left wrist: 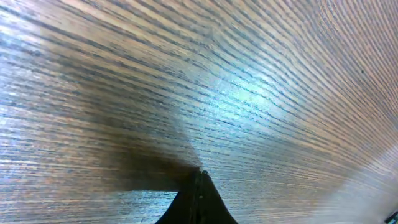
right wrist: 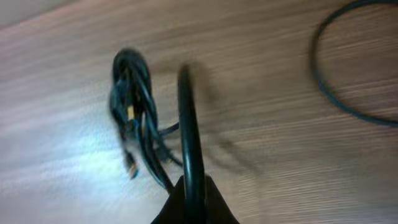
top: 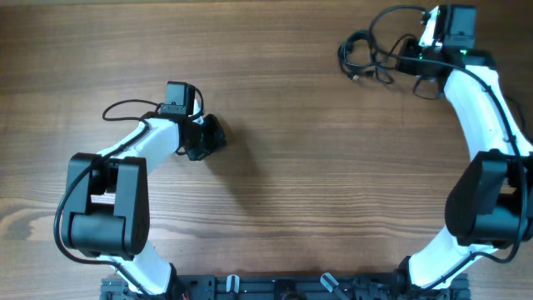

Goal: Untangle cables

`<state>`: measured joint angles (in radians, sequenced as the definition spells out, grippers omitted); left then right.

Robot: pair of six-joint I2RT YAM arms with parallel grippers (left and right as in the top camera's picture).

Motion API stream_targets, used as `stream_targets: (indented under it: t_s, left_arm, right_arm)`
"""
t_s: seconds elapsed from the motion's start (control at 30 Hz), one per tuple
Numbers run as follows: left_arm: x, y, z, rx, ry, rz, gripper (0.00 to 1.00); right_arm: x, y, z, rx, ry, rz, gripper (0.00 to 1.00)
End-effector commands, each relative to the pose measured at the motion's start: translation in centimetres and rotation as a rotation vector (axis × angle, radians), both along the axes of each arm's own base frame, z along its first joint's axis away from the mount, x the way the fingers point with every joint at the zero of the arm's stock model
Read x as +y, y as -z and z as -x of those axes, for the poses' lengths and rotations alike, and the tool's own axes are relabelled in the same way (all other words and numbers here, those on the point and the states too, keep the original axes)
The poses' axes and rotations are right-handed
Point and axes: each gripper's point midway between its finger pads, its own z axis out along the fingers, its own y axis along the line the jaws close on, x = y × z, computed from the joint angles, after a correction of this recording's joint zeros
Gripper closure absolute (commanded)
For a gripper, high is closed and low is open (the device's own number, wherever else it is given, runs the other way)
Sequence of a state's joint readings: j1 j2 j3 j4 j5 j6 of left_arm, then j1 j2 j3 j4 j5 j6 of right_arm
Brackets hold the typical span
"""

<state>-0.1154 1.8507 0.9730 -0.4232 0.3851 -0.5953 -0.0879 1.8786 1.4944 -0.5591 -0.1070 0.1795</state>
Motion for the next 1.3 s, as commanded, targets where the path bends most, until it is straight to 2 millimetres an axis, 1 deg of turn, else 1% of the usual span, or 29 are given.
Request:
stream_targets:
  t_s: [0.0,0.07,0.13,0.17,0.2,0.23,0.27,0.3,0.33,0.37,0.4,0.43,0.5,0.53,0.57,0.63,0.67,0.7,0.73,0.83,0.87,0.93,1.03,1.13,1.17,1.2,1.23,1.27]
  left_arm:
    - [4.1,4.8,3.7,0.141,-0.044,-0.211,0.96]
    - [4.1,4.8,3.7,0.141,-0.044,-0.210,0.96]
    - [3.4,4.7,3.8,0.141,-0.023,-0.177,0.96]
    - [2.2,4.0,3.6,0.121,0.024,-0.103,0.96]
    - [0.4,2.1,2.8,0.047,0.108,0.023,0.96]
    - [-0.7,-0.6,1.8,-0.026,0.130,0.129,0.96]
    - [-1.6,-3.8,0.8,-0.118,0.151,0.234,0.96]
    - [-1.9,-6.1,0.2,-0.185,0.162,0.282,0.96]
    - [-1.8,-8.4,-0.3,-0.258,0.168,0.296,0.96]
    - [-1.6,-10.7,-0.6,-0.328,0.173,0.287,0.93]
    - [-1.6,-12.2,-0.6,-0.373,0.179,0.283,0.90]
    - [-1.6,-13.0,-0.5,-0.391,0.181,0.282,0.87]
    - [-1.6,-12.9,0.0,-0.372,0.179,0.283,0.89]
    - [-1.5,-12.4,0.4,-0.340,0.172,0.279,0.96]
    - [-1.2,-12.0,0.7,-0.319,0.161,0.261,0.96]
    - [-1.2,-12.0,0.7,-0.317,0.162,0.262,0.96]
    - [-1.2,-12.0,0.7,-0.317,0.162,0.262,0.91]
    - [-1.2,-12.0,0.7,-0.316,0.161,0.262,0.85]
    - [-1.2,-12.0,0.7,-0.316,0.161,0.262,0.84]
    - [-1.2,-12.0,0.8,-0.314,0.161,0.262,0.93]
    - [-1.2,-12.0,0.8,-0.311,0.161,0.262,0.94]
    - [-1.0,-11.9,0.5,-0.324,0.158,0.243,0.84]
    - [-1.1,-11.0,0.4,-0.316,0.162,0.179,0.84]
    - [-1.4,-10.6,0.5,-0.315,0.174,0.139,0.84]
    - [-1.4,-10.4,0.4,-0.315,0.176,0.116,0.84]
    - [-1.1,-10.0,0.4,-0.312,0.168,0.068,0.84]
    - [-0.8,-9.8,0.3,-0.310,0.163,0.049,0.84]
    - [-0.8,-9.7,0.3,-0.309,0.161,0.045,0.84]
  right_arm:
    - [5.1,-1.8,0.6,-0.037,-0.194,-0.140,0.96]
    - [6.6,-0.7,1.6,0.008,-0.233,-0.203,0.96]
    - [8.9,-0.3,3.0,0.051,-0.306,-0.303,0.96]
    - [11.1,-0.8,4.3,0.061,-0.421,-0.378,0.96]
    - [14.0,-2.1,6.2,0.050,-0.589,-0.493,0.96]
    - [16.1,-3.3,8.0,0.036,-0.716,-0.592,0.96]
    - [18.0,-4.9,10.1,0.015,-0.839,-0.701,0.96]
    - [18.9,-5.8,11.1,-0.007,-0.904,-0.753,0.96]
    - [19.9,-6.7,12.4,-0.032,-0.978,-0.804,0.96]
    - [21.3,-7.1,13.9,-0.027,-1.044,-0.828,0.96]
    - [21.9,-6.0,14.2,0.018,-1.049,-0.775,0.96]
    - [22.0,-4.0,14.3,0.094,-1.023,-0.666,0.96]
    - [21.9,-1.8,13.7,0.183,-0.942,-0.541,0.96]
    - [21.8,-1.3,13.5,0.209,-0.901,-0.510,0.96]
    - [21.4,-0.8,13.1,0.237,-0.847,-0.488,0.96]
    - [20.4,0.2,12.7,0.279,-0.767,-0.427,0.96]
    - [19.8,0.8,12.5,0.289,-0.746,-0.385,0.96]
    - [19.6,0.9,12.5,0.295,-0.739,-0.370,0.96]
    - [19.5,1.0,12.5,0.297,-0.737,-0.364,0.96]
    - [19.5,1.0,12.5,0.295,-0.737,-0.365,0.96]
    - [19.5,1.0,12.4,0.294,-0.738,-0.365,0.96]
    - [19.6,0.9,12.2,0.303,-0.701,-0.382,0.96]
    - [19.7,0.8,11.8,0.288,-0.686,-0.389,0.96]
    - [19.8,0.4,10.5,0.230,-0.690,-0.378,0.96]
    - [19.9,0.3,10.0,0.212,-0.678,-0.382,0.88]
    - [19.9,0.2,9.6,0.194,-0.680,-0.375,0.57]
    - [19.7,0.3,9.2,0.185,-0.673,-0.353,0.49]
    - [19.6,0.3,9.2,0.185,-0.671,-0.350,0.34]
